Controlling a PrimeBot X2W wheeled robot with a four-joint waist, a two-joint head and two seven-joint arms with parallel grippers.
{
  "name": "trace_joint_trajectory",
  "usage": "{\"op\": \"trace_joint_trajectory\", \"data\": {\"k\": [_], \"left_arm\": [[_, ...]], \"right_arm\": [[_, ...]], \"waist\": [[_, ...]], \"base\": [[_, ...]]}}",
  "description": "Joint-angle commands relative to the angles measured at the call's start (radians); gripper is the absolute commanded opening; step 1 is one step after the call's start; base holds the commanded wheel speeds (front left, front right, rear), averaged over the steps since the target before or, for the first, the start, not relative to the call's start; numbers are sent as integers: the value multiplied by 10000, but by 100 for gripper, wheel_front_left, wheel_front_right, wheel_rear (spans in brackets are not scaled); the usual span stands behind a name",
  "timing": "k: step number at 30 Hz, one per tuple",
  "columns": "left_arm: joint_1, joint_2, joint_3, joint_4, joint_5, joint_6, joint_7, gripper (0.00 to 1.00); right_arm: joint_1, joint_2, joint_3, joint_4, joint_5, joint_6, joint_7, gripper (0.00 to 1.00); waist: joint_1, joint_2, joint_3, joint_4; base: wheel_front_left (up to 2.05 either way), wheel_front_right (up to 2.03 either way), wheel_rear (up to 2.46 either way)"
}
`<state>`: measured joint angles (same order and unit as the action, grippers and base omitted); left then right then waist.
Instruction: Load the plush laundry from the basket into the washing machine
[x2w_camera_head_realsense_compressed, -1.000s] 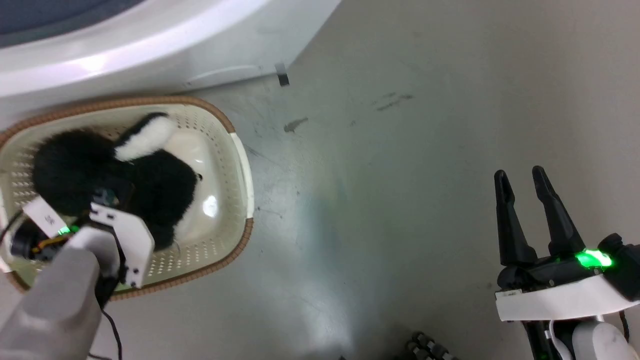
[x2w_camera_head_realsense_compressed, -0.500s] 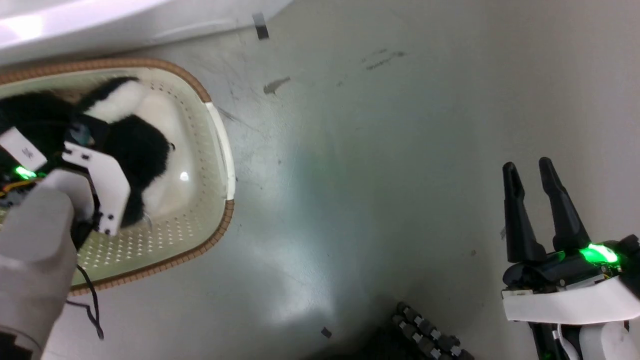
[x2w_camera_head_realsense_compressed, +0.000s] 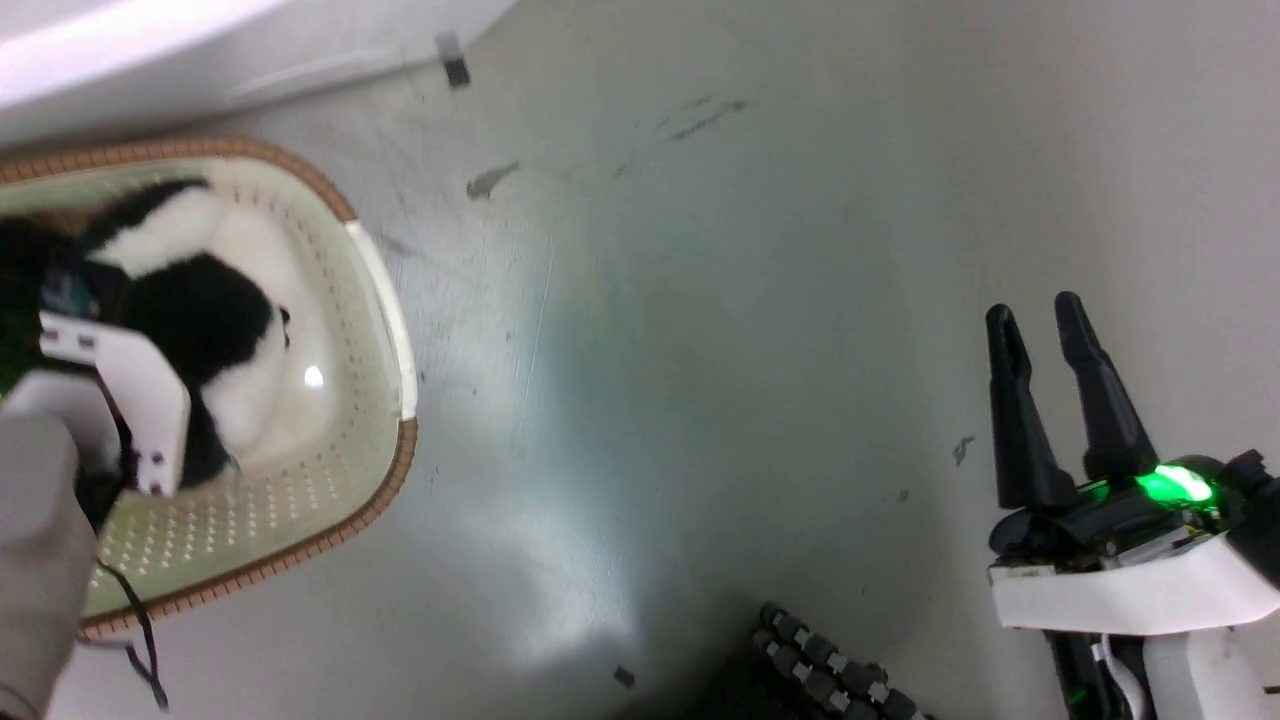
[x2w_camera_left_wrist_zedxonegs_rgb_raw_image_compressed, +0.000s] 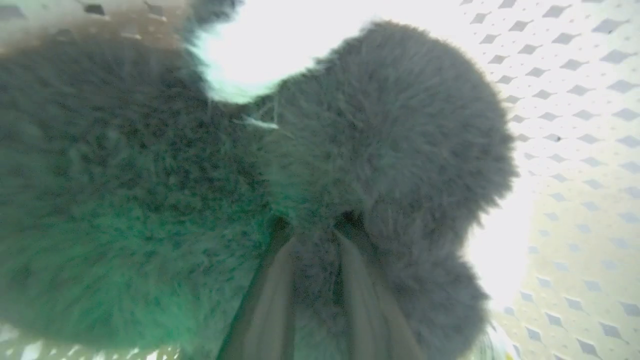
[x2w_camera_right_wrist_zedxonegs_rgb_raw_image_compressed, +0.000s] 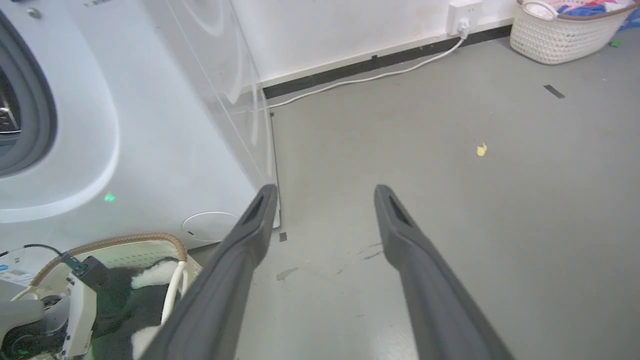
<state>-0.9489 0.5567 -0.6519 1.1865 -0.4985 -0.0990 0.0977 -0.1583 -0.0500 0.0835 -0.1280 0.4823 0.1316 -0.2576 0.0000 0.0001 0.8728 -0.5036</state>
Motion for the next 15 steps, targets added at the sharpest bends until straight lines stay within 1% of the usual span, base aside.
{"op": "trace_joint_trajectory", "data": {"k": [1,3,6,11,15], "left_arm": [[523,97,62,210,-102,124,-275,0],[728,-122,132,70,-200,174,-909,0],[1055,-499,219,20,-368,202,-1583,0],[1560,-1187,259,-7,-588,108,-2584,0],[1888,-1706,255,-55,-725,7,-3150,0]], "right_arm": [[-158,-3,-100,67,-81,-9,-42,100],[-104,-3,-279,115,-281,-9,-42,100],[-55,-3,-549,162,-623,-9,-42,100],[77,-3,-1048,268,-1164,-9,-42,100],[237,-3,-1284,310,-1582,-9,-42,100]], "waist": [[0,-1,-654,-39],[0,-1,-1126,179],[0,-1,-1822,521],[0,-1,-3106,1134],[0,-1,-3996,1649]], "base": [[0,0,0],[0,0,0],[0,0,0],[0,0,0],[0,0,0]]}}
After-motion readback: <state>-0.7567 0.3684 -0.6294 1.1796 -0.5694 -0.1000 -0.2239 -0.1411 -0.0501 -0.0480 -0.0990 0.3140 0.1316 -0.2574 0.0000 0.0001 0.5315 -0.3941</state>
